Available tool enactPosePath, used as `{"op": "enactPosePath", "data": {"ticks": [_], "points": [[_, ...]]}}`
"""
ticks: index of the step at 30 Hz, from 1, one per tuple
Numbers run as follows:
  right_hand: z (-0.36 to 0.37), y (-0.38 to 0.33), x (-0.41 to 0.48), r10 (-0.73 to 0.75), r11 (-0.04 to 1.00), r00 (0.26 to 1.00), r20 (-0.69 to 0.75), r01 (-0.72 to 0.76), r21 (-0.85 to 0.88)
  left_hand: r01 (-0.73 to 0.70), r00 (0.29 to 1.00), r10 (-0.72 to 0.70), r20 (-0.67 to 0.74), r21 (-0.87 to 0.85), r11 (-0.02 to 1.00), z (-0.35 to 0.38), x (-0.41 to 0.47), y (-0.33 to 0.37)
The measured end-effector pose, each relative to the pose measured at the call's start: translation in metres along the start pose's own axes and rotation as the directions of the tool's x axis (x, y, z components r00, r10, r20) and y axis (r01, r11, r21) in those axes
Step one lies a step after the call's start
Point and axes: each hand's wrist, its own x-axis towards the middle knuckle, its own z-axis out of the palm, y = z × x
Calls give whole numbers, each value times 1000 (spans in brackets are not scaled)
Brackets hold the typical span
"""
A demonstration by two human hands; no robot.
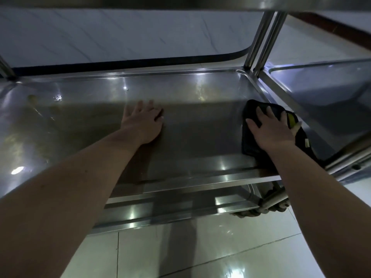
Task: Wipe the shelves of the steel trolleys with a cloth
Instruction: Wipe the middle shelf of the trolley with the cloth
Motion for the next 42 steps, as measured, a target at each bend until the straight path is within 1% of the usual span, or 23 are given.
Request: {"op": "enactPosePath", "data": {"ticks": [2,4,8,10,11,13,16,18,20,22,24,26,27,29,30,31,32,33,34,36,38,40,42], "points": [[-2,-1,1,52,999,994,98,-52,-3,-7,1000,7,9,36,999,-1,7,-11],[-3,-2,4,55,998,985,162,-58,13,-16,999,14,29,52,998,3,12,-15],[-2,-11,0,77,997,992,96,-79,16,-18,1000,18,15,52,998,8,16,-12],[0,-38,1,64,997,996,61,-66,42,-19,1000,18,11,52,998,8,15,-11],[2,-61,1,22,998,999,48,-25,57,-22,1000,21,5,53,998,8,15,-11],[8,-121,0,-144,987,989,47,140,79,-16,1000,16,-19,34,999,9,14,-12],[22,-202,-21,-429,902,901,55,425,72,35,999,-35,-42,5,999,10,14,-17],[25,-216,-22,-505,863,860,77,500,72,44,999,-43,-29,23,999,10,16,-19],[20,-199,-10,-520,854,850,87,514,80,35,999,-35,-13,20,999,11,16,-18],[12,-157,12,-463,886,885,57,459,66,22,1000,-21,-16,18,1000,11,17,-17],[3,-96,44,-292,953,956,24,289,86,19,999,-18,-30,14,1000,12,18,-18],[-4,-36,71,-148,989,987,62,147,25,17,999,-17,-38,9,1000,14,19,-18],[-4,-14,79,-104,994,991,88,106,-22,15,999,-14,-40,6,1000,15,20,-18],[-1,-4,84,3,1000,998,69,-3,0,16,999,-16,-43,6,1000,17,23,-16],[0,-15,82,59,998,997,43,-61,35,19,999,-18,-45,7,1000,17,24,-16],[-1,-35,78,81,995,996,34,-83,51,19,999,-19,-45,6,1000,16,24,-16],[-2,-60,72,58,996,998,38,-60,61,17,999,-17,-43,7,1000,15,24,-16],[0,-90,66,-18,998,999,37,15,64,15,999,-15,-41,8,1000,15,23,-17],[4,-123,59,-128,990,991,29,126,64,15,999,-15,-39,8,1000,14,22,-17],[14,-187,36,-337,940,941,28,336,55,34,999,-33,-34,12,999,13,21,-18],[22,-228,17,-472,881,881,40,471,38,73,997,-71,-33,32,997,13,21,-19],[21,-230,16,-513,858,856,61,511,50,83,996,-82,-27,33,996,12,22,-20],[15,-201,31,-491,871,869,51,488,61,61,998,-61,-13,23,998,11,21,-19]]}}
